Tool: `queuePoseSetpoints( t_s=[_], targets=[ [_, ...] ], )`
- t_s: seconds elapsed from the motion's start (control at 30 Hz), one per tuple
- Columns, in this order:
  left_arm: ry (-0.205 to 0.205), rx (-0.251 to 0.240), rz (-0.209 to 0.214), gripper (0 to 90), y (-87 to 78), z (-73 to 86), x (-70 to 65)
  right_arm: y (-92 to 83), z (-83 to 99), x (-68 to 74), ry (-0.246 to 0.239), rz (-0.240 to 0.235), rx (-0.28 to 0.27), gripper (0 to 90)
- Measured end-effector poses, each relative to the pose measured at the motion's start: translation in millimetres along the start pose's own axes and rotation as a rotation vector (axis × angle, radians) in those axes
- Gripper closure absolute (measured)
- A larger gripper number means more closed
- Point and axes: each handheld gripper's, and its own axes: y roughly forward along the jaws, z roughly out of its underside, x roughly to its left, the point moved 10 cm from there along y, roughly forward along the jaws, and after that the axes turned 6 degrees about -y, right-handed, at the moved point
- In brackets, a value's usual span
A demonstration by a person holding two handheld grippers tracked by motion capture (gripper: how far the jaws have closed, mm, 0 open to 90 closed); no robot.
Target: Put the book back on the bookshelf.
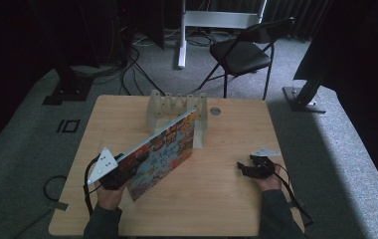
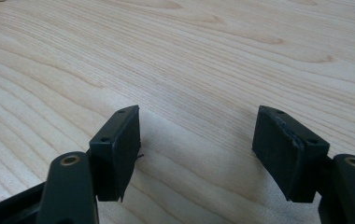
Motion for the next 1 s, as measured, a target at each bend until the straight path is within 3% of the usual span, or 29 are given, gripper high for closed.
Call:
queuePoseSetpoints(
  t_s=[1.0],
  targets=[
    [-0.036, 0.008, -0.042, 80.5, -13.3, -5.1, 9.1, -0.1, 0.0, 0.1, 0.003, -0.004, 0.0, 31.8]
  ],
)
